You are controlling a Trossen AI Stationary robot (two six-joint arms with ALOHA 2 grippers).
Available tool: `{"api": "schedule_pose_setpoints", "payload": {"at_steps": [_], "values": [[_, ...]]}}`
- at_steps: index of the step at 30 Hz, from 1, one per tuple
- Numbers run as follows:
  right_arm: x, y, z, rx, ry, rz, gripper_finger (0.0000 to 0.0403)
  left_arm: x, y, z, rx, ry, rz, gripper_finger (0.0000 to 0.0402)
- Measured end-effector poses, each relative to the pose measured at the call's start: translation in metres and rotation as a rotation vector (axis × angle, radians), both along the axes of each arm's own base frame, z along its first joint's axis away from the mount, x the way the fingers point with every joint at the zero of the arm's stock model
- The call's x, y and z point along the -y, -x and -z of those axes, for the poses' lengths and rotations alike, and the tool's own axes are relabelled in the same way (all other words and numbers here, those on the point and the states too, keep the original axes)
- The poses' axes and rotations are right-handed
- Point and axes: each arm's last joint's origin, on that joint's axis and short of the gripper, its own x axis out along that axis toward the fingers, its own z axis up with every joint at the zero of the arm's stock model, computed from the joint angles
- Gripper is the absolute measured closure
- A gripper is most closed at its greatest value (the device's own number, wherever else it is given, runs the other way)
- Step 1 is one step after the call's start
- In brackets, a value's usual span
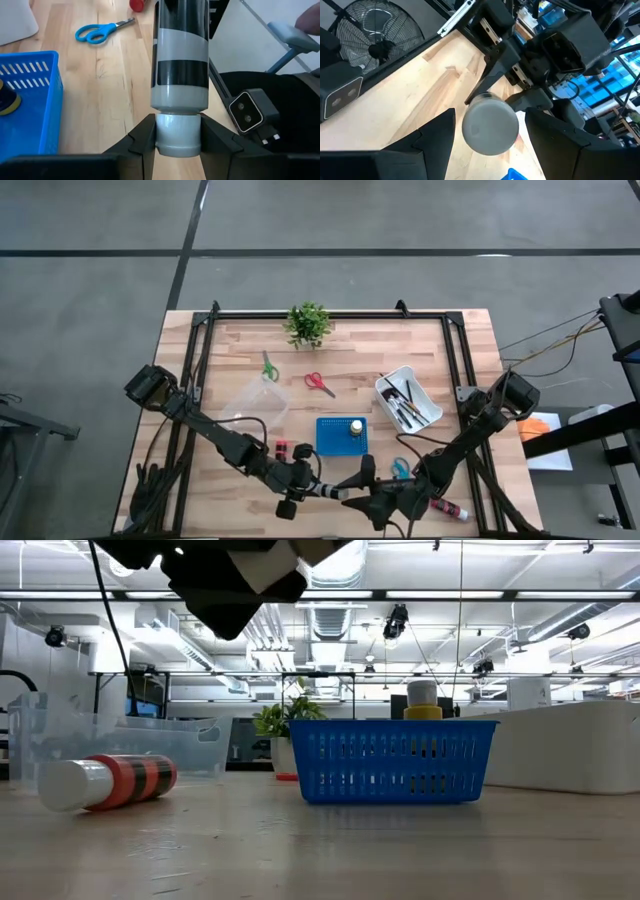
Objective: Pick & Place Paint Supplies
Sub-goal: Put the gray paint bottle in the blue bin
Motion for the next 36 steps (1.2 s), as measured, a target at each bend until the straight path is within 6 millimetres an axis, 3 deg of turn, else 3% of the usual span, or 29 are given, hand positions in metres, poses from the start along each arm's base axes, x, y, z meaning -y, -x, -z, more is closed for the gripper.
{"api": "schedule_pose_setpoints", "payload": {"at_steps": [8,16,18,22,27,31,36], "values": [[0.001,0.0,0.0,-0.002,-0.01,0.006,0.0178,0.0,0.0,0.0,0.001,0.001,0.0,0.0286],[0.001,0.0,0.0,-0.004,-0.013,0.004,0.0281,0.0,0.0,0.0,0.002,0.001,0.0,0.0286],[0.001,0.0,0.0,-0.004,-0.011,0.003,0.029,0.0,0.0,0.0,0.003,-0.011,0.007,0.0281],[0.001,0.0,0.001,-0.007,-0.01,0.005,0.029,-0.001,0.003,0.004,-0.04,-0.036,0.021,0.0221],[-0.003,0.003,-0.004,0.016,0.002,0.03,0.029,-0.007,0.014,0.018,-0.23,-0.101,0.01,0.0135],[-0.008,0.009,-0.013,0.041,-0.004,0.033,0.029,-0.015,0.024,0.027,-0.358,-0.162,-0.076,0.0098],[-0.014,0.017,-0.024,0.077,-0.051,0.012,0.029,-0.002,0.016,0.016,-0.126,-0.255,-0.034,0.0099]]}}
